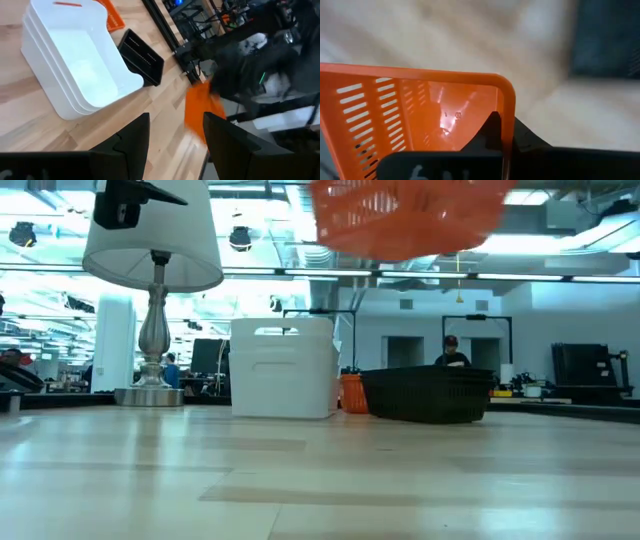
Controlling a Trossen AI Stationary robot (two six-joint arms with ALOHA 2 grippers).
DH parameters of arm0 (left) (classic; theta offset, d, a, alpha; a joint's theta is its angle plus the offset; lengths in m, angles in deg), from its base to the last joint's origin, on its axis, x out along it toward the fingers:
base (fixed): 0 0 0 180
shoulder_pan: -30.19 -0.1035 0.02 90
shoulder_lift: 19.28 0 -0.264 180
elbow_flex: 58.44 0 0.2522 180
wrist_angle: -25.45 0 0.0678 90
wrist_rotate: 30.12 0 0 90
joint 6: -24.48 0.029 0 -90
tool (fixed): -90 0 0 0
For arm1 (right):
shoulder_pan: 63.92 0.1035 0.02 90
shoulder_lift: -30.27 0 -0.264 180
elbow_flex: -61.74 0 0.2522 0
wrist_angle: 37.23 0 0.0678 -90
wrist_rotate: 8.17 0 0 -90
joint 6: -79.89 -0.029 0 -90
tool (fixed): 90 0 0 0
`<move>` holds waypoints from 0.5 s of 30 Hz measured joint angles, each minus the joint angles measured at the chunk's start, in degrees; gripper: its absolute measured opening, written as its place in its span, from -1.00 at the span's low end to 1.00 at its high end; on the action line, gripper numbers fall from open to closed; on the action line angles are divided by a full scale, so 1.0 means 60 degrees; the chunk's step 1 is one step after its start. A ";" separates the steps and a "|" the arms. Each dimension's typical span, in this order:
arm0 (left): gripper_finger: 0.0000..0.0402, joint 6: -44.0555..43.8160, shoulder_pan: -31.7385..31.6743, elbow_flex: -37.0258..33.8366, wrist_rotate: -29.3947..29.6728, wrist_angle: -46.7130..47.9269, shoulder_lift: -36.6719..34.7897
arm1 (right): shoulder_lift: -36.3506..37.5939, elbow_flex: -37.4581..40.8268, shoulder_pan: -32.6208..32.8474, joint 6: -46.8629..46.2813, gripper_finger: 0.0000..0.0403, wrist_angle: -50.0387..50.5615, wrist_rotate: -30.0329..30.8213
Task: Stack baskets by color
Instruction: Stack the orange bin on the top orange bin
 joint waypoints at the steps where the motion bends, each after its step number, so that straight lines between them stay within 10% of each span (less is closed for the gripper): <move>1: -0.15 0.0039 -0.0071 0.0001 0.0007 -0.0002 0.0004 | 0.0430 -0.0004 -0.0441 0.0358 -0.98 0.0280 0.0259; 15: -0.15 0.0764 -0.2365 0.0000 -0.0808 -0.0010 0.0004 | 0.2412 0.0257 -0.7740 0.4303 -0.98 -0.0714 0.0175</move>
